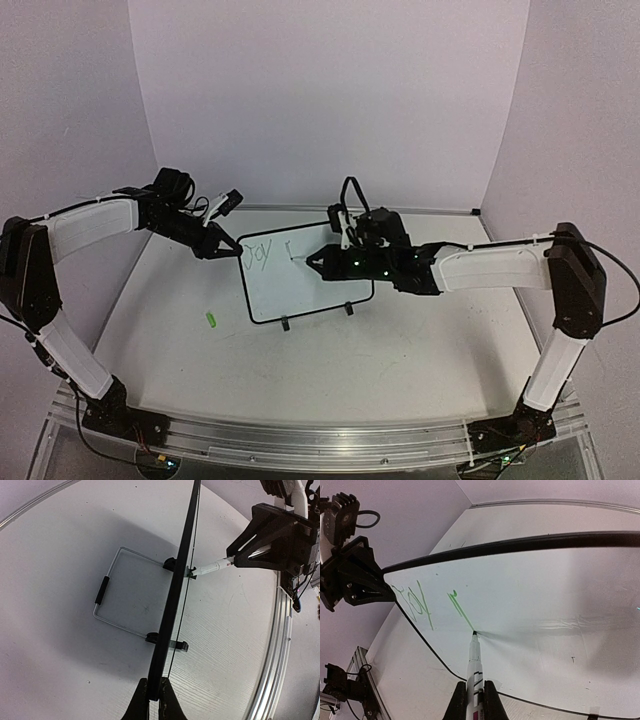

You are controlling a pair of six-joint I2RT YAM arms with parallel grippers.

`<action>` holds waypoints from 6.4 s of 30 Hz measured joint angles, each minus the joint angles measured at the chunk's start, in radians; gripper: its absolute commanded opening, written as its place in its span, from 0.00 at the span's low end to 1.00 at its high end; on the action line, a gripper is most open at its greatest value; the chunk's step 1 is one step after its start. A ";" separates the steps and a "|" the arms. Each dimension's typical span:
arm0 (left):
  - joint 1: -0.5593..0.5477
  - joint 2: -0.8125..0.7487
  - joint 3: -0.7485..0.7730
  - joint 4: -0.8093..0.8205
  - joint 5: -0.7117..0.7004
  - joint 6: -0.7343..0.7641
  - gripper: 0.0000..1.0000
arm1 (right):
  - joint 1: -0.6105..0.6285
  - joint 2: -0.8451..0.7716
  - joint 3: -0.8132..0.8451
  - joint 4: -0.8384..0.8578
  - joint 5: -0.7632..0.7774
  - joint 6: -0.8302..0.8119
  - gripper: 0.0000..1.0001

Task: Write a sentence on the whiteboard
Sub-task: Write on the whiteboard with the whiteboard marker without the cap.

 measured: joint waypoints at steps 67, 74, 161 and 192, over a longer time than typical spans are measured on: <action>0.000 0.000 0.000 0.000 0.001 0.001 0.00 | -0.003 -0.052 -0.070 0.053 0.017 0.019 0.00; 0.000 0.000 0.000 -0.001 0.001 0.001 0.00 | -0.003 -0.145 -0.071 -0.016 -0.053 -0.051 0.00; -0.016 -0.003 0.000 -0.008 -0.019 -0.002 0.00 | -0.160 -0.114 -0.081 -0.016 -0.141 -0.005 0.00; -0.016 -0.003 0.000 -0.008 -0.019 -0.003 0.00 | -0.137 -0.064 -0.058 -0.036 -0.181 0.012 0.00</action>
